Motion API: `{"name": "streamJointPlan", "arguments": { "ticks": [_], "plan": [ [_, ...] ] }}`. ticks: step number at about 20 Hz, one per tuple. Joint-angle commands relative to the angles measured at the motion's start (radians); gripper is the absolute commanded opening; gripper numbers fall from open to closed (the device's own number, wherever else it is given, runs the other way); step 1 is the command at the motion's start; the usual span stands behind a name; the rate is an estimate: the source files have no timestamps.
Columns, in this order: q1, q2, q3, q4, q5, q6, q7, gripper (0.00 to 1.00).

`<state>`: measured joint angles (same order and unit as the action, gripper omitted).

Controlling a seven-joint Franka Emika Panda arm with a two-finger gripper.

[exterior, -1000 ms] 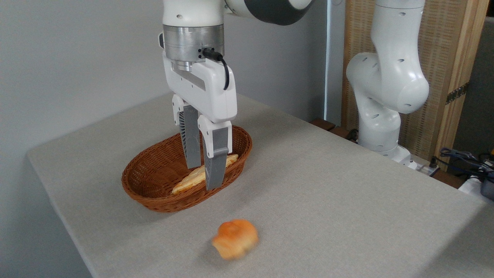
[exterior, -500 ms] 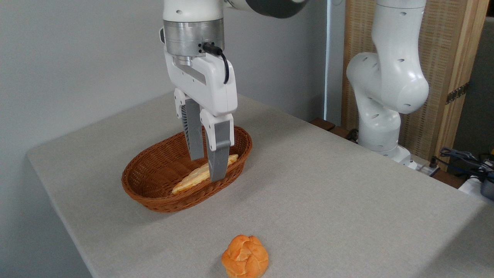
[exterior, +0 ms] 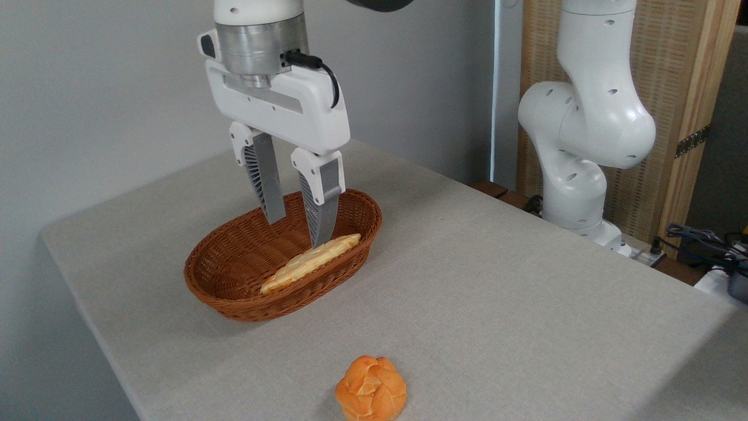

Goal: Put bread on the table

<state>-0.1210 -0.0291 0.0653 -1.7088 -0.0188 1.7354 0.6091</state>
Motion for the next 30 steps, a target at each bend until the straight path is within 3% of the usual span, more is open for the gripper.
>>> {"name": "streamJointPlan", "arguments": {
  "ticks": [1,3,6,9,13,30],
  "plan": [
    [0.014,0.017,-0.062,0.025,-0.007,-0.025,-0.040,1.00],
    [0.014,0.038,-0.090,0.026,-0.004,-0.027,-0.086,1.00],
    [0.018,0.032,-0.090,0.026,0.008,-0.031,-0.074,1.00],
    [0.023,0.028,-0.078,0.044,0.006,-0.071,-0.003,1.00],
    [0.023,0.031,-0.041,0.112,0.007,-0.181,0.170,1.00],
    [0.023,0.012,-0.022,0.113,0.016,-0.177,0.159,1.00]
  ]
}}
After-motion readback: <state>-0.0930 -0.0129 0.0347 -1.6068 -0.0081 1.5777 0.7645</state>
